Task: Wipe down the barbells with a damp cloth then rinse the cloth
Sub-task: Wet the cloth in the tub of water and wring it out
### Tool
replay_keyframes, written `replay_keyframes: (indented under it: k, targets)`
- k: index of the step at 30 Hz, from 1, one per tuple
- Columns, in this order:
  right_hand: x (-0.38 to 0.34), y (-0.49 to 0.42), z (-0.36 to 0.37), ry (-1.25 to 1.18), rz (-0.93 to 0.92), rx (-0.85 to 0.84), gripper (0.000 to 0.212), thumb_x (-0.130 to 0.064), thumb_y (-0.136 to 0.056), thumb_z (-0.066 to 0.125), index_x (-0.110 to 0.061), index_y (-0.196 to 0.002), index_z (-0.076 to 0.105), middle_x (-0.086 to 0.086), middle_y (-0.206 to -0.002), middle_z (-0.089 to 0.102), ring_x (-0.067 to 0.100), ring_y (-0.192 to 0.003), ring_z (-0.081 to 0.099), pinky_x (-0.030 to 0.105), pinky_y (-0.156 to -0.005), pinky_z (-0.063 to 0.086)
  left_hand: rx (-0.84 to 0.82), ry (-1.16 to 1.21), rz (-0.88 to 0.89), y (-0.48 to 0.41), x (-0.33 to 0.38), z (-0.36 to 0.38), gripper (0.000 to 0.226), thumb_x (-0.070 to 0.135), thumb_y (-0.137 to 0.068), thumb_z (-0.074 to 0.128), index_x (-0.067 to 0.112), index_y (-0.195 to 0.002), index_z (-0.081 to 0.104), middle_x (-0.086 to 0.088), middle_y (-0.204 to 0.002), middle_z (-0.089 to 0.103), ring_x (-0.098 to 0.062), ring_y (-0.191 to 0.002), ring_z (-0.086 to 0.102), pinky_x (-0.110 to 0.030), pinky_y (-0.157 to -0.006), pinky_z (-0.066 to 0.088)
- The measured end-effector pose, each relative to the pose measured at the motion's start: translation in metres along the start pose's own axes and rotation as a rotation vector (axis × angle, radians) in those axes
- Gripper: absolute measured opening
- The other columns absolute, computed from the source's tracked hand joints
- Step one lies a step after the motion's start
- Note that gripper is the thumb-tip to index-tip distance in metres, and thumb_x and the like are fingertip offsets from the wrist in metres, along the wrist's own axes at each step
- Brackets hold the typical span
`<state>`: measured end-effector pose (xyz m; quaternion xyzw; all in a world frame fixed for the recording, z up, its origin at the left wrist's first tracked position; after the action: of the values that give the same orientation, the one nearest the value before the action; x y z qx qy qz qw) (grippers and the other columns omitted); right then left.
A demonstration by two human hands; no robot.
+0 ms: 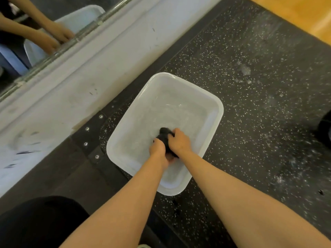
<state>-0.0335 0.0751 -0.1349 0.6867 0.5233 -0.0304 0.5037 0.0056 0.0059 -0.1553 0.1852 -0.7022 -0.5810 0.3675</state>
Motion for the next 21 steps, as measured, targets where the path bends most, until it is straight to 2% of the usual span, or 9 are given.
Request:
replay_keyframes:
  k: [3,5,7,10,12,14,16,18,21]
  targets:
    - [-0.009,0.022,0.004,-0.430,-0.039,-0.107,0.027,-0.030,-0.101,0.056,-0.014,-0.080,0.052,0.011,-0.081,0.059,0.027,-0.079,0.058,0.038,-0.072,0.047,-0.083,0.102,0.054,0.022,0.008,0.005,0.040,0.047,-0.101,0.044,0.014,-0.095,0.066,-0.008,-0.088,0.067,-0.023,-0.080,0.068,-0.033,-0.068,0.053]
    - [-0.011,0.032,0.002,-0.458,-0.179,-0.030,0.038,-0.031,-0.101,0.058,-0.015,-0.069,0.047,0.007,-0.067,0.050,0.018,-0.066,0.047,0.032,-0.063,0.040,-0.095,0.137,0.123,0.025,0.014,0.005,0.032,0.037,-0.102,0.046,0.016,-0.084,0.061,-0.005,-0.082,0.061,-0.019,-0.070,0.063,-0.030,-0.059,0.049]
    - [-0.003,0.026,-0.001,-0.308,-0.255,0.089,0.042,-0.033,-0.102,0.057,-0.015,-0.066,0.043,0.002,-0.061,0.047,0.014,-0.059,0.042,0.030,-0.058,0.034,0.028,0.125,0.185,0.037,0.019,0.005,0.025,0.029,-0.099,0.052,0.013,-0.082,0.062,-0.007,-0.081,0.065,-0.022,-0.068,0.063,-0.030,-0.054,0.049]
    - [0.006,0.002,-0.006,-0.114,-0.160,0.182,0.035,-0.031,-0.104,0.054,-0.018,-0.073,0.044,-0.001,-0.073,0.055,0.014,-0.067,0.051,0.025,-0.059,0.036,0.132,0.043,0.294,0.040,0.015,0.002,0.024,0.032,-0.101,0.056,0.012,-0.091,0.065,-0.009,-0.087,0.067,-0.026,-0.077,0.066,-0.038,-0.067,0.056]
    - [0.006,-0.009,-0.006,0.053,-0.071,0.284,0.019,-0.027,-0.104,0.052,-0.017,-0.089,0.052,0.007,-0.099,0.060,0.026,-0.091,0.057,0.033,-0.075,0.046,0.190,-0.017,0.314,0.033,0.007,-0.004,0.026,0.035,-0.101,0.056,0.014,-0.108,0.069,-0.011,-0.102,0.070,-0.030,-0.091,0.069,-0.045,-0.082,0.060]
    - [0.000,-0.009,-0.003,0.222,-0.009,0.325,0.009,-0.021,-0.105,0.048,-0.015,-0.109,0.053,0.012,-0.116,0.051,0.035,-0.106,0.051,0.042,-0.086,0.046,0.220,-0.082,0.245,0.019,0.001,-0.008,0.030,0.032,-0.101,0.054,0.013,-0.121,0.067,-0.014,-0.112,0.071,-0.034,-0.096,0.069,-0.049,-0.087,0.059]
    - [-0.003,-0.005,0.005,0.283,-0.024,0.218,0.014,-0.022,-0.106,0.046,-0.013,-0.115,0.052,0.014,-0.120,0.050,0.037,-0.107,0.052,0.041,-0.082,0.043,0.145,-0.038,0.124,0.011,0.000,-0.007,0.027,0.026,-0.103,0.051,0.008,-0.118,0.065,-0.018,-0.108,0.071,-0.037,-0.093,0.069,-0.053,-0.080,0.059]
    - [-0.004,-0.004,0.013,0.192,-0.092,0.055,0.019,-0.027,-0.106,0.045,-0.010,-0.105,0.054,0.012,-0.107,0.059,0.033,-0.095,0.057,0.038,-0.074,0.042,0.034,0.037,0.031,0.010,0.002,-0.002,0.034,0.037,-0.105,0.048,0.008,-0.113,0.063,-0.018,-0.105,0.069,-0.035,-0.093,0.067,-0.049,-0.074,0.058]
    - [-0.005,0.007,0.015,-0.223,-0.130,-0.045,0.037,-0.032,-0.103,0.050,-0.003,-0.081,0.053,0.014,-0.076,0.059,0.022,-0.074,0.053,0.041,-0.072,0.047,-0.106,0.067,0.073,0.008,0.008,0.000,0.045,0.051,-0.097,0.052,0.012,-0.104,0.072,-0.011,-0.096,0.072,-0.028,-0.093,0.070,-0.040,-0.080,0.056]
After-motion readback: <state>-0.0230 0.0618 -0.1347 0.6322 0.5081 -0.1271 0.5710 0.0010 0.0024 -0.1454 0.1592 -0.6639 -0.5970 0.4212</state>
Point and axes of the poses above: each hand's wrist, its own y-axis away from the middle knuckle, its own z-axis out of the palm, x = y × z, the point moved 1 cm from there along -y, towards the middle knuckle
